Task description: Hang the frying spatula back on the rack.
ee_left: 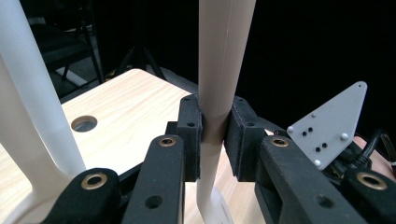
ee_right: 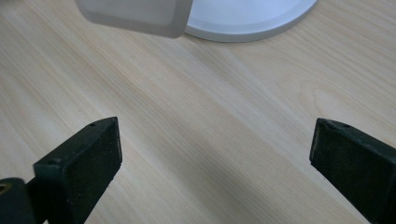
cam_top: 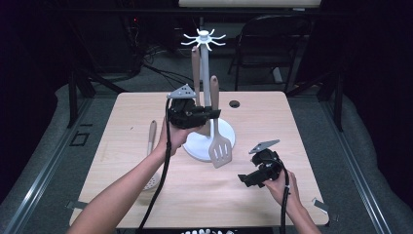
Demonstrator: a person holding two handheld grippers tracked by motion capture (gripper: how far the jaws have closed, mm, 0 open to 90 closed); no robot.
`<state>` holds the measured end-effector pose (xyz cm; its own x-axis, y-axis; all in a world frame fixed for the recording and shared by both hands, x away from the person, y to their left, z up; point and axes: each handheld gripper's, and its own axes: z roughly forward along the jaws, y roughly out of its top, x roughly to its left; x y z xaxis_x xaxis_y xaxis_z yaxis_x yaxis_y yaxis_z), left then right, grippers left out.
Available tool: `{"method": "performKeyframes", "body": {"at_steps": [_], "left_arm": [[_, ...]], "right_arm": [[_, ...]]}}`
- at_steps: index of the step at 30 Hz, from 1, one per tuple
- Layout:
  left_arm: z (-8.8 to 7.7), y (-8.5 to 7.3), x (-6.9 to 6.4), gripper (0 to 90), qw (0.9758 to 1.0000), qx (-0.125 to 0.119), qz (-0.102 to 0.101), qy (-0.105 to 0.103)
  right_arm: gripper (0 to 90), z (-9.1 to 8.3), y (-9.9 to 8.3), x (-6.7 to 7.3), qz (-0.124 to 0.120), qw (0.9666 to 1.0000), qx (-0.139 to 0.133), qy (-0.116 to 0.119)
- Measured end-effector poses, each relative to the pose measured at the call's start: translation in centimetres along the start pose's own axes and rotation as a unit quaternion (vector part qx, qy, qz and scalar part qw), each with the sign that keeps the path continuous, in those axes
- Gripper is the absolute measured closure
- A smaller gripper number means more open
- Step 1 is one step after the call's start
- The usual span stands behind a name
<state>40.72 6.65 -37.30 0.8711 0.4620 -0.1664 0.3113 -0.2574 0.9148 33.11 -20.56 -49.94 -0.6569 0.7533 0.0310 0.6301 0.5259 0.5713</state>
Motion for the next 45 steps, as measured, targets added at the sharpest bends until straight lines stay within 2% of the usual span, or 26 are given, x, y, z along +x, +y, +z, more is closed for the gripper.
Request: {"method": "performKeyframes", "body": {"at_steps": [12,31,45], "left_arm": [[-0.4,2.0,1.1,77.3,0.9999,-0.005,0.007,0.010],[-0.9,4.8,1.7,77.3,0.9997,-0.016,0.012,0.016],[-0.7,5.3,2.6,77.3,0.9996,-0.016,-0.003,0.022]], "right_arm": [[2.2,0.0,0.0,-0.1,-0.003,1.0000,0.001,-0.002],[2.2,0.3,0.0,0.1,-0.007,1.0000,-0.001,0.004],[2.2,0.2,0.0,0.1,-0.012,0.9999,0.002,0.003]]}}
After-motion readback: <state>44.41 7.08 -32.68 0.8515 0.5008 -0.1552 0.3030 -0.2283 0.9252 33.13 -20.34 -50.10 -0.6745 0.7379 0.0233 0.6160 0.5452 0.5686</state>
